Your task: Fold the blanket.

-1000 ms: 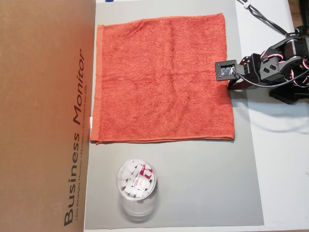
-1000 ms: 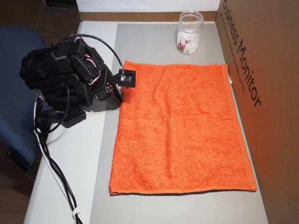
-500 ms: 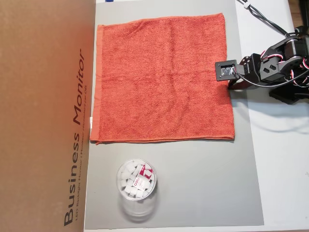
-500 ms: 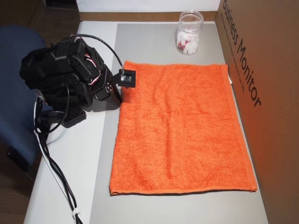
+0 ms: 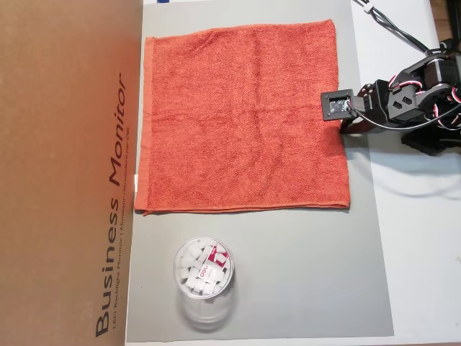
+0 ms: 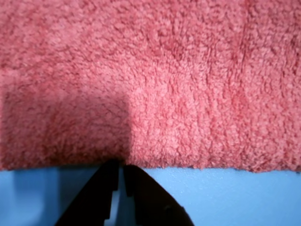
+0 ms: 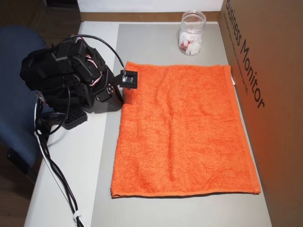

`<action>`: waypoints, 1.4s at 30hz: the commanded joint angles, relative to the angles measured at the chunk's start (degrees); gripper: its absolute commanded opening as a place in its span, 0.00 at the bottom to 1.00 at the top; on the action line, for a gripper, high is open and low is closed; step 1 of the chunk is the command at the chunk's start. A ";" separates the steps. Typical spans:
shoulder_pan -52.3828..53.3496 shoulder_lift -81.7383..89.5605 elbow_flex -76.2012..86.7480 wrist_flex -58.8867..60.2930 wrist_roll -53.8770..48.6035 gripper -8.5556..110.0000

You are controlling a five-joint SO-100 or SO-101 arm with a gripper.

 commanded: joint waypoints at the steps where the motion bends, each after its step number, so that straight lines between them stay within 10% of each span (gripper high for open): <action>1: -0.26 0.53 0.53 0.09 -0.44 0.07; 42: 0.70 -24.52 -27.25 0.18 0.44 0.07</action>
